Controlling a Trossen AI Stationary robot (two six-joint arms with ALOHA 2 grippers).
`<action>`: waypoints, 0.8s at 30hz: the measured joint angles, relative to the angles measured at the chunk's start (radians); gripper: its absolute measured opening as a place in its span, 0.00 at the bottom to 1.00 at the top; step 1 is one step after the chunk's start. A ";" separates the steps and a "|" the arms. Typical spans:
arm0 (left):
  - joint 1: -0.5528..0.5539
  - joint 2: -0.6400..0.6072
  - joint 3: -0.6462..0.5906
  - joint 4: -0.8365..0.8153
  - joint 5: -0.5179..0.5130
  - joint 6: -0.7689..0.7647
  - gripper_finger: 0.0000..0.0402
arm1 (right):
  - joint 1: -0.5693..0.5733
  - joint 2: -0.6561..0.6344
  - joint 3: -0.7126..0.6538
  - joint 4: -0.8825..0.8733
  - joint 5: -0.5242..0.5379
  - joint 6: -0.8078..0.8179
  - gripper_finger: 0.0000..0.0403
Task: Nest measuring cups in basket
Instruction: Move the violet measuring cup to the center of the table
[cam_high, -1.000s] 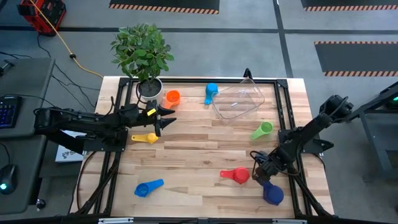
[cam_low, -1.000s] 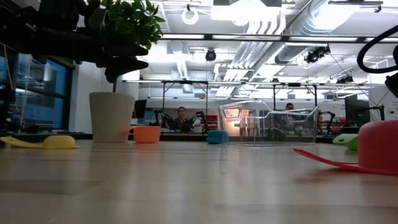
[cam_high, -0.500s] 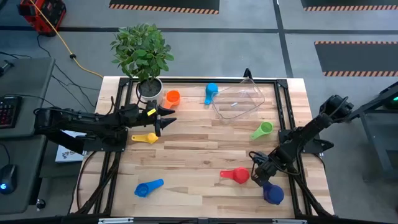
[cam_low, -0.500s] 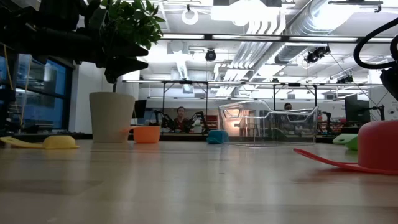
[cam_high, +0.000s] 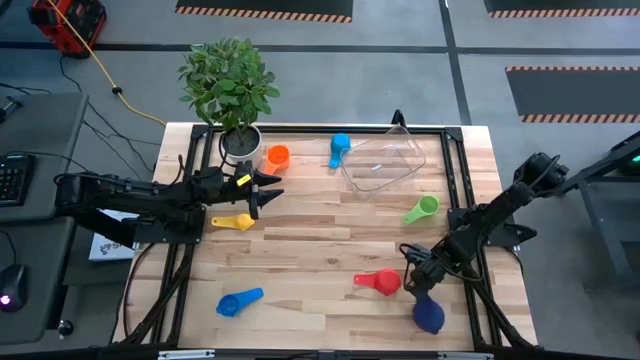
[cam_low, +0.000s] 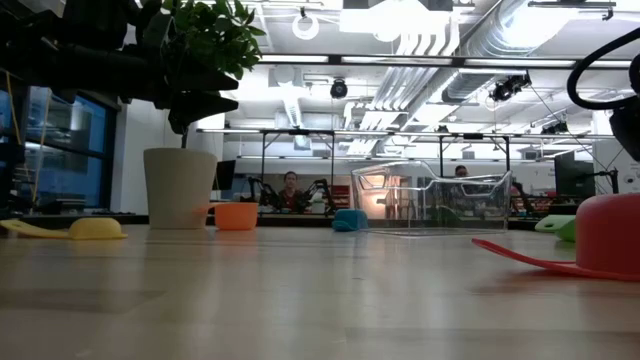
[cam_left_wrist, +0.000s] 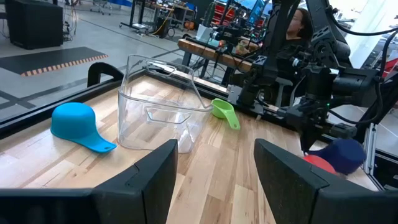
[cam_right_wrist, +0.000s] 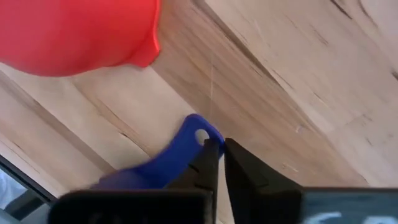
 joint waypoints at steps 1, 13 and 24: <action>0.000 0.000 0.000 0.000 0.000 0.000 0.50 | 0.000 0.000 0.000 0.002 0.006 -0.013 0.01; 0.000 0.000 0.000 0.000 -0.003 0.000 0.50 | 0.000 -0.001 0.004 -0.006 0.002 -0.096 0.00; 0.000 0.000 0.000 0.000 -0.004 0.001 0.50 | -0.003 -0.122 0.088 -0.083 0.090 -0.157 0.00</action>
